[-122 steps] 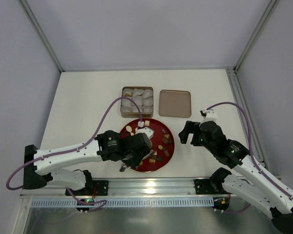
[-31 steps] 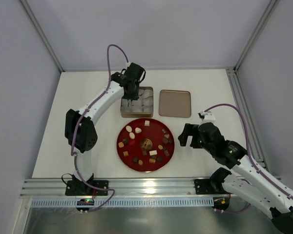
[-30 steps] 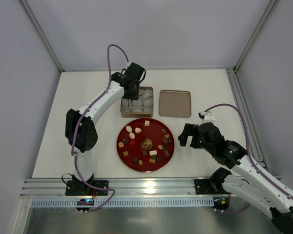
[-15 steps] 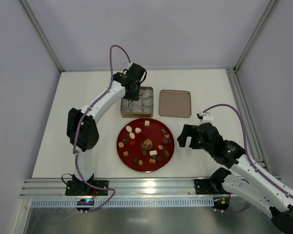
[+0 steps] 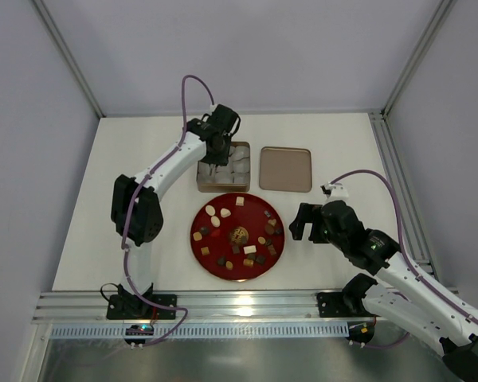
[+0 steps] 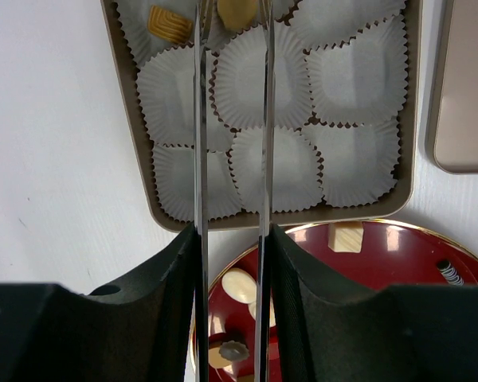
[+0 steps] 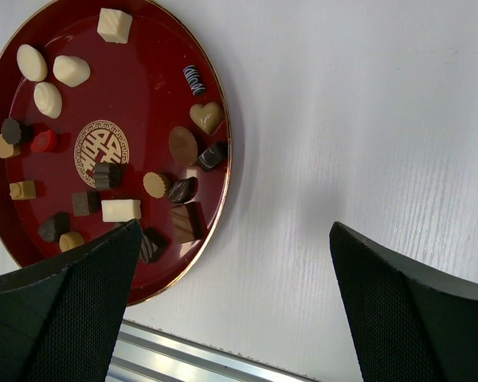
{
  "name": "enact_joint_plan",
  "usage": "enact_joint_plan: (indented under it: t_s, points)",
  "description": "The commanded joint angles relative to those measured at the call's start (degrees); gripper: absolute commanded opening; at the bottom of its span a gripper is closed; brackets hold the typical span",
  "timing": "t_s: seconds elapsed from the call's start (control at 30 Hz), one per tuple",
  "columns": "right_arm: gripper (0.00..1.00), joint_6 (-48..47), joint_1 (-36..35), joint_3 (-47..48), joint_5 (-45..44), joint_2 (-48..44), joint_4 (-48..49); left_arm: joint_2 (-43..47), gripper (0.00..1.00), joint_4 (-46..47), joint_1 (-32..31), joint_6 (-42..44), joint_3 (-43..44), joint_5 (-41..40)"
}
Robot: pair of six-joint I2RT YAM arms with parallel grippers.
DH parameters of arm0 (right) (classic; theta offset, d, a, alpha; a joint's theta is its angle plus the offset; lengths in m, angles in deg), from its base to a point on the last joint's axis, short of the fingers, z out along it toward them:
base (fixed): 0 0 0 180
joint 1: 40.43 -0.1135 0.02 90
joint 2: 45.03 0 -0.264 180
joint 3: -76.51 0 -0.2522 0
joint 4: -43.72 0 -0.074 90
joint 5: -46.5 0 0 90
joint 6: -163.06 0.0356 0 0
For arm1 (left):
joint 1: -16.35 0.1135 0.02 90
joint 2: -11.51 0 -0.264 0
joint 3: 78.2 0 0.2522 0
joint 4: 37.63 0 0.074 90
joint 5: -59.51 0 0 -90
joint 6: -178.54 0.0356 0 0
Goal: Pack the chocolate
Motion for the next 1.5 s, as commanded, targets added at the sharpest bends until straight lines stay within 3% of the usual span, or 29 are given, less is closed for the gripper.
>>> enact_joint_plan:
  t_s: [0.0, 0.4, 0.63, 0.87, 1.07, 1.47]
  points:
    - [1.00, 0.65, -0.02, 0.24, 0.27, -0.68, 1.43, 0.43, 0.39, 0.21, 0.28, 1.20, 3.31, -0.36]
    - [1.00, 0.48, -0.02, 0.06, -0.17, -0.50, 2.04, 5.87, 0.39, -2.33, 0.02, 0.50, 3.13, 1.13]
    - [1.00, -0.05, -0.02, 0.24, -0.87, -0.15, 2.31, 16.06, 0.40, -2.51, -3.14, -1.61, -5.38, 3.95]
    - [1.00, -0.58, -0.02, 0.33, -0.96, -0.33, 2.40, 26.79, 0.40, -2.16, -9.73, -5.29, -18.91, 4.39]
    - [1.00, -0.67, -0.02, 0.42, -0.96, -1.20, 1.96, 33.73, 0.41, -2.86, -17.11, -9.25, -25.33, 2.54]
    - [1.00, -0.32, -0.02, -0.99, -0.96, -3.22, 1.17, 36.38, 0.43, -1.29, -21.69, -14.00, -34.47, -0.62]
